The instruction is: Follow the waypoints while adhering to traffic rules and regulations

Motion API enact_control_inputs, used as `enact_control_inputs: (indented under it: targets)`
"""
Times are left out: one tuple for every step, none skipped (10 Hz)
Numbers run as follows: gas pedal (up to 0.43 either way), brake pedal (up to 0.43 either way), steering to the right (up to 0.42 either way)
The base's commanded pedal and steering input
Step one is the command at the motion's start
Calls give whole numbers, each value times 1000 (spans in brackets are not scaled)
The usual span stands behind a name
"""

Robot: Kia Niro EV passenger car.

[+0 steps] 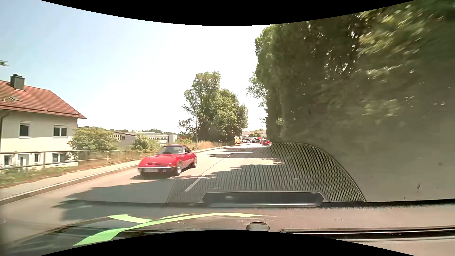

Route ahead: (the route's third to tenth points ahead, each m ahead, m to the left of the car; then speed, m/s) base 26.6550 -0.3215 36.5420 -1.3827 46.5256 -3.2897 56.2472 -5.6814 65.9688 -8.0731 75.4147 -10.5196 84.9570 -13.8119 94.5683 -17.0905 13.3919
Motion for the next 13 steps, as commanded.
enact_control_inputs:
  targets:
    - [157,0,16]
    - [138,0,16]
    - [138,0,16]
    - [138,0,16]
    - [138,0,16]
    - [130,0,16]
    - [130,0,16]
    - [130,0,16]
    - [130,0,16]
    - [130,0,16]
    - [130,0,16]
    - [130,0,16]
    - [118,0,16]
